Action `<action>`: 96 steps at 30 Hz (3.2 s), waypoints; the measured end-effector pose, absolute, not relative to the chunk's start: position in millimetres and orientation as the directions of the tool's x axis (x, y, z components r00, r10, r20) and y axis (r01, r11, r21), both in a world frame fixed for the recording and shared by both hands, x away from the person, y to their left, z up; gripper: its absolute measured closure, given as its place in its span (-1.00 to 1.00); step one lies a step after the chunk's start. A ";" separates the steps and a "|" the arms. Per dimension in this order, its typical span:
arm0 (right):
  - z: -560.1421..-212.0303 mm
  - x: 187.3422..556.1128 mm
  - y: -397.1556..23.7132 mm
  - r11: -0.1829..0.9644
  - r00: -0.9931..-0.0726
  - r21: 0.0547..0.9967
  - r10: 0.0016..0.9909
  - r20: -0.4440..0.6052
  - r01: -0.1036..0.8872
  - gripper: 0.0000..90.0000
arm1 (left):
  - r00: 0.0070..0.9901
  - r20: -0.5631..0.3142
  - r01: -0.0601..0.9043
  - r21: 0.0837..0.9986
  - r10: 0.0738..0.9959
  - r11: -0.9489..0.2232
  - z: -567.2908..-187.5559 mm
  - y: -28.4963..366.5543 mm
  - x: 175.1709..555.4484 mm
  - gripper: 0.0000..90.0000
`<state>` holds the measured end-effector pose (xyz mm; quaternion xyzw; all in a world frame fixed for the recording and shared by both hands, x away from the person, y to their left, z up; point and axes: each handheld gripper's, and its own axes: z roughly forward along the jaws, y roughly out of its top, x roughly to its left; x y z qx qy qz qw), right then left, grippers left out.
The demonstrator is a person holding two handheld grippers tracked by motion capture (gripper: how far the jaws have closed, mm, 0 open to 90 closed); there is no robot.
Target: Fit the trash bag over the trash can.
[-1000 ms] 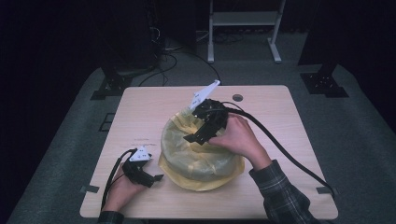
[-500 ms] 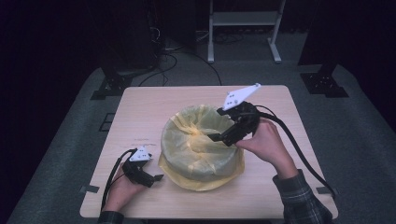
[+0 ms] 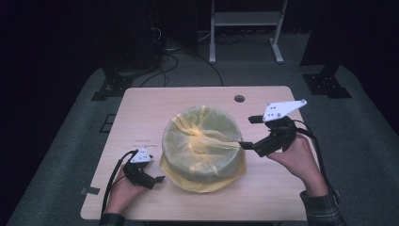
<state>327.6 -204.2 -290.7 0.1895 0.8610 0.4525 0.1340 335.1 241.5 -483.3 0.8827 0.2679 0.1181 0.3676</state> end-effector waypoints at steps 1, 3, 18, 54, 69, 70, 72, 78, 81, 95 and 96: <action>-294.3 326.2 -208.1 0.516 -0.891 0.830 0.451 -0.056 0.210 -0.78 | 0.828 0.012 0.386 0.712 0.560 -0.586 -483.3 241.5 335.0 -1.00; -302.4 323.1 -216.7 0.514 -0.888 0.828 0.457 -0.045 0.222 -0.78 | 0.828 0.012 0.386 0.712 0.560 -0.586 -483.3 241.4 335.0 -1.00; -363.8 313.2 -253.8 0.449 -0.880 0.851 0.474 0.031 0.272 -0.78 | 0.828 0.011 0.387 0.713 0.561 -0.585 -483.3 241.4 335.0 -1.00; -437.5 311.0 -257.2 0.498 -0.890 0.821 0.455 0.027 0.279 -0.77 | 0.829 0.012 0.386 0.712 0.560 -0.586 -483.3 241.4 334.9 -1.00; -467.3 316.2 -251.2 0.552 -0.890 0.775 0.455 0.028 0.307 -0.77 | 0.828 0.011 0.387 0.712 0.560 -0.586 -483.2 241.4 335.0 -1.00; -469.4 316.4 -250.3 0.557 -0.890 0.771 0.455 0.027 0.309 -0.77 | 0.828 0.011 0.387 0.712 0.560 -0.586 -483.3 241.4 335.0 -1.00; -473.1 316.6 -248.2 0.575 -0.891 0.758 0.454 0.017 0.308 -0.77 | 0.828 0.011 0.387 0.712 0.560 -0.586 -483.2 241.4 335.0 -1.00; -480.5 316.9 -242.6 0.589 -0.897 0.749 0.442 0.018 0.305 -0.77 | 0.828 0.011 0.387 0.712 0.560 -0.586 -483.2 241.4 335.0 -1.00; -482.4 316.4 -240.2 0.591 -0.900 0.747 0.436 0.021 0.304 -0.77 | 0.828 0.011 0.387 0.712 0.560 -0.586 -483.3 241.4 335.0 -1.00; -486.5 313.6 -224.8 0.622 -0.912 0.729 0.409 0.008 0.286 -0.77 | 0.828 0.011 0.387 0.713 0.560 -0.586 -483.3 241.4 335.0 -1.00; -486.5 313.7 -224.8 0.622 -0.913 0.729 0.409 0.009 0.285 -0.78 | 0.828 0.011 0.387 0.712 0.560 -0.586 -483.3 241.4 335.0 -1.00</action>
